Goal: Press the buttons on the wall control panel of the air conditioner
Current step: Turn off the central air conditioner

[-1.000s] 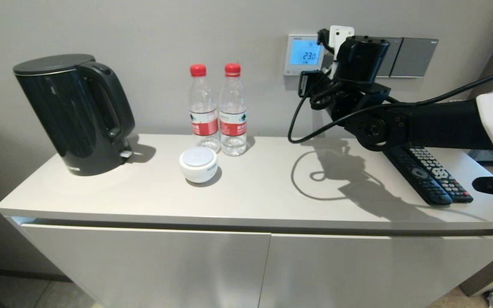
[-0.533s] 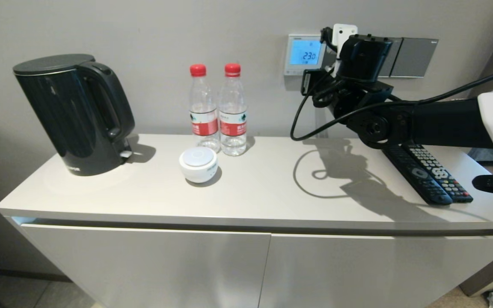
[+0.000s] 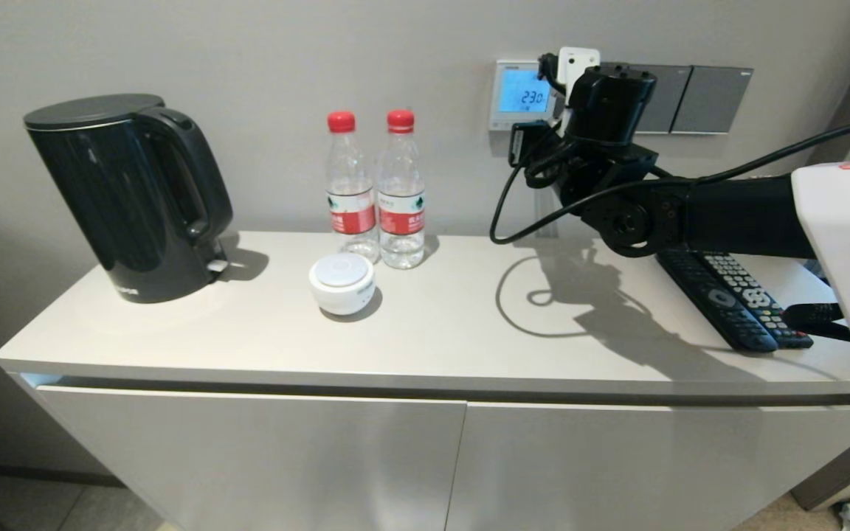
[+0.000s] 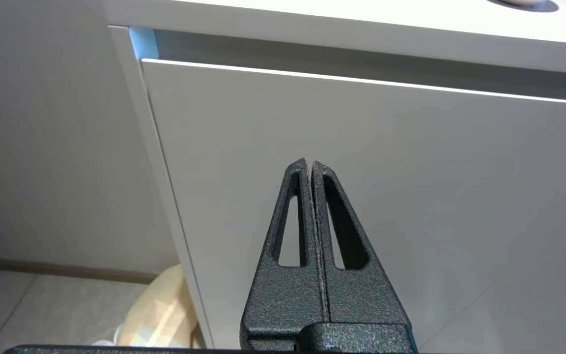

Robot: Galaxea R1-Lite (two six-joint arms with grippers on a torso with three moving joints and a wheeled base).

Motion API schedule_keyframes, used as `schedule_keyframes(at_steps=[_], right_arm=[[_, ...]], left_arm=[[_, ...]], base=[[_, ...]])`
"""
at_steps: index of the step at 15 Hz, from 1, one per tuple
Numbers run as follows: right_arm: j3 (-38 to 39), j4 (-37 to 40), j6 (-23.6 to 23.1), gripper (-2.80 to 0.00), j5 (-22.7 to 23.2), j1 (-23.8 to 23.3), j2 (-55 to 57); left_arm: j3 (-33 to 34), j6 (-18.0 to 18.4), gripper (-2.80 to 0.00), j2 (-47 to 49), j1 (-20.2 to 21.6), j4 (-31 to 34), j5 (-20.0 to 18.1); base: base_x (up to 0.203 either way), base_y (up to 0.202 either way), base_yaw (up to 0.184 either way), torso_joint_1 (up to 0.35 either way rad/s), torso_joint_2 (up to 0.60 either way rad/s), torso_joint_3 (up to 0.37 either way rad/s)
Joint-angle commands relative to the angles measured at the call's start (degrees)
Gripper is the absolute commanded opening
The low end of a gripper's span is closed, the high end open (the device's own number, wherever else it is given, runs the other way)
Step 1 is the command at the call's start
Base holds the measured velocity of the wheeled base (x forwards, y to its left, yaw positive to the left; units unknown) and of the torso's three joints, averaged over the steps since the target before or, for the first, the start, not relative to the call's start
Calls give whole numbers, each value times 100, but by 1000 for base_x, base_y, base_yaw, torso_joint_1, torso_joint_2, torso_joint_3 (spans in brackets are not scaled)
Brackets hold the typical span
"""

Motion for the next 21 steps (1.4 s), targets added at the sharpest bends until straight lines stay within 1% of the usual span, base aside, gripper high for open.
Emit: schedule_keyframes(at_steps=[1, 7, 11, 21], right_arm=[[-63, 14, -5, -280, -19, 1, 101], [34, -48, 4, -280, -54, -17, 21], [60, -56, 1, -280, -142, 98, -101], [271, -83, 13, -280, -151, 27, -154]], left_arm=[[0, -4, -280, 0, 0, -3, 0], [0, -4, -280, 0, 0, -3, 0], [0, -4, -280, 0, 0, -3, 0], [0, -4, -280, 0, 0, -3, 0]], base=[[0, 0, 0, 0, 0, 0], [0, 0, 0, 0, 0, 0], [0, 0, 0, 0, 0, 0], [0, 0, 0, 0, 0, 0]])
